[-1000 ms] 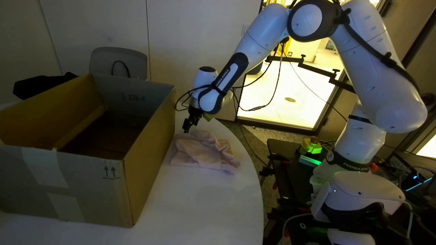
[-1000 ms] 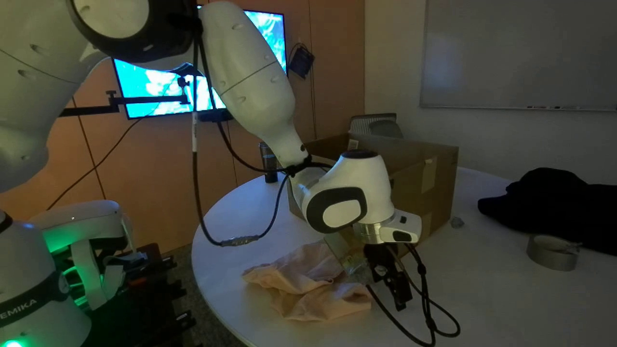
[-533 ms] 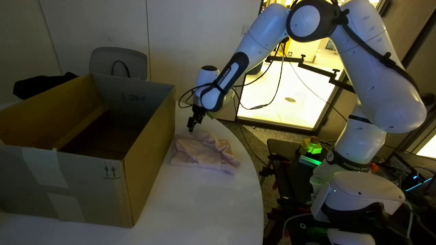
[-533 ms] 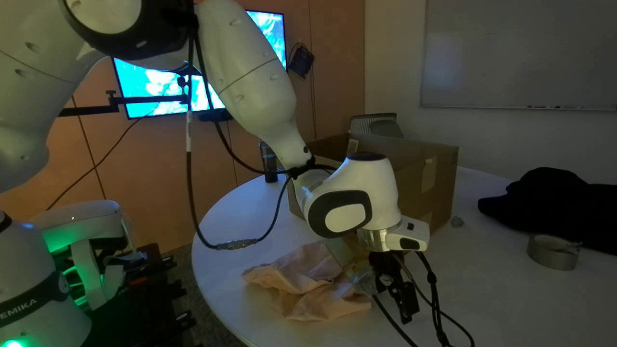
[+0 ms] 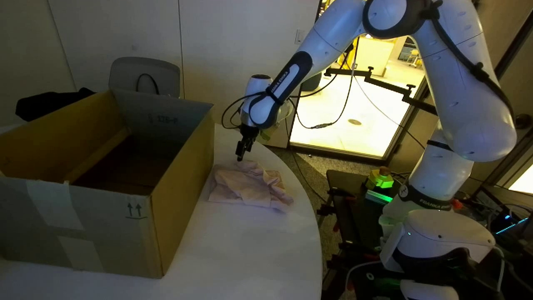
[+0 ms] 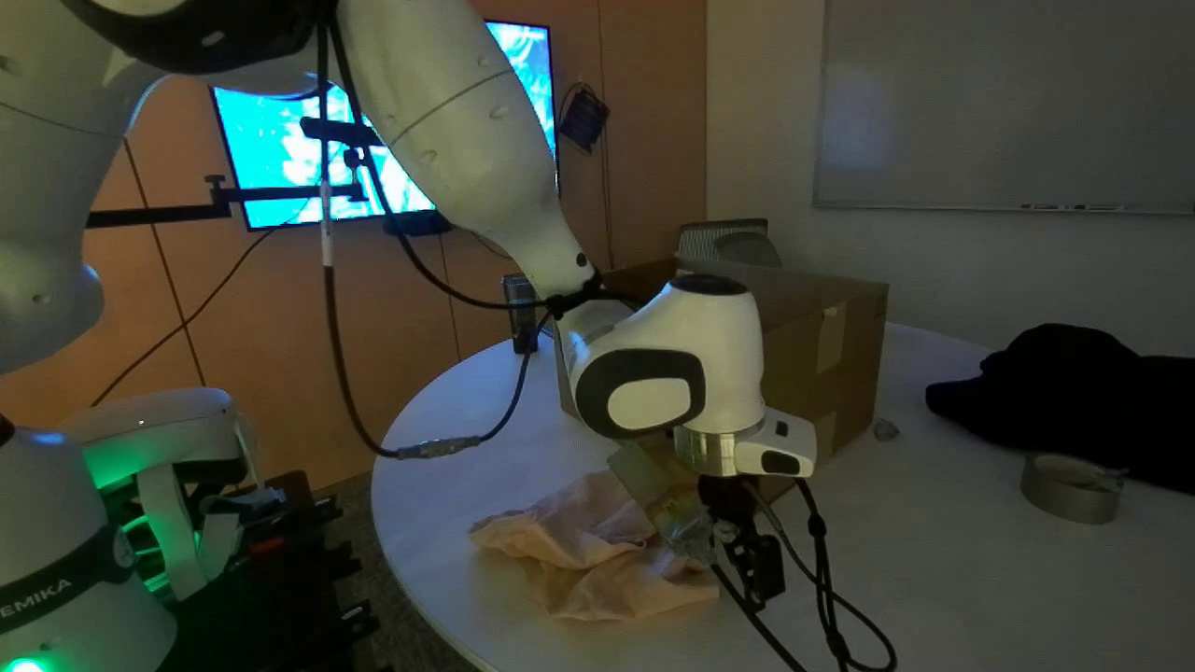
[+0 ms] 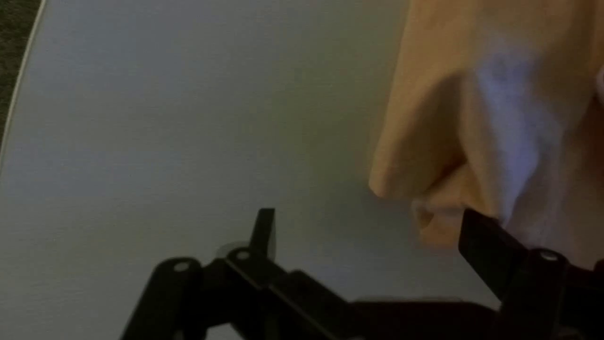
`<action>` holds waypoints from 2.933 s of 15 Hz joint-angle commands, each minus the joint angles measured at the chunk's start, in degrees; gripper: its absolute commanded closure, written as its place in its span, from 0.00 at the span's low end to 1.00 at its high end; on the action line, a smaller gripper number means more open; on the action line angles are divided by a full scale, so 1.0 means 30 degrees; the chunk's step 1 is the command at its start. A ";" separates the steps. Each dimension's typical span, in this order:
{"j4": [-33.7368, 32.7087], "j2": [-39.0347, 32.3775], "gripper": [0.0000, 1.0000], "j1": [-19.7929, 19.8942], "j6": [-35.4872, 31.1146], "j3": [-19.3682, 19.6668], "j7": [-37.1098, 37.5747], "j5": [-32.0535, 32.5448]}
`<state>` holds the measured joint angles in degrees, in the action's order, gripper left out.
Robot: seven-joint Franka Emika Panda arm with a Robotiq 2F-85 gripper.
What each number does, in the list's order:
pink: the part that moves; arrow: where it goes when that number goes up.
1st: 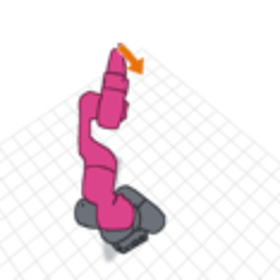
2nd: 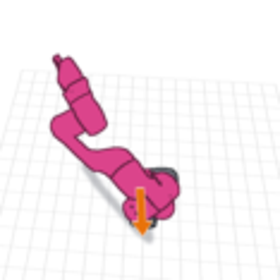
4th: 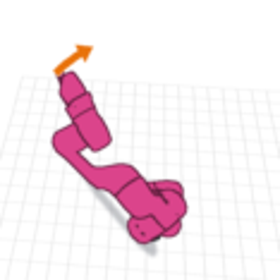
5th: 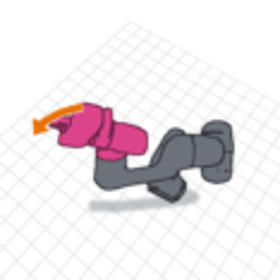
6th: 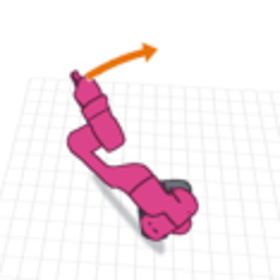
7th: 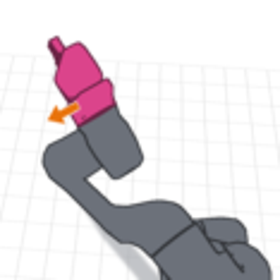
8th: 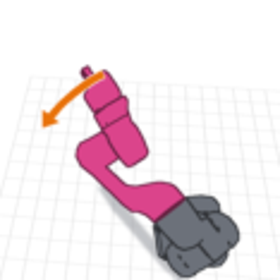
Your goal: Put the marker on the shirt, then wrap the marker in the shirt and put it in the box
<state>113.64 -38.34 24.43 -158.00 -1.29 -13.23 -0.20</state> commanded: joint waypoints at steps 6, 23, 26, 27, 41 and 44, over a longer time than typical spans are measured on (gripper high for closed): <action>0.1111 0.1539 0.00 0.0569 0.2773 -0.0943 -0.3275 -0.2019; 0.1336 0.0595 0.73 -0.0566 0.2483 -0.0156 -0.2936 -0.1644; 0.1861 0.1387 0.95 -0.0690 0.2595 -0.0280 -0.3064 -0.1625; 0.2161 0.1790 0.99 -0.0848 0.2622 -0.0233 -0.3012 -0.1541; 0.6074 0.6331 0.98 -0.4602 0.2599 -0.0178 -0.2092 -0.0079; 0.6388 0.6330 0.98 -0.5987 0.2557 -0.0149 -0.0922 0.0657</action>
<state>130.53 -21.18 10.56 -149.89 -2.74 -20.05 -0.89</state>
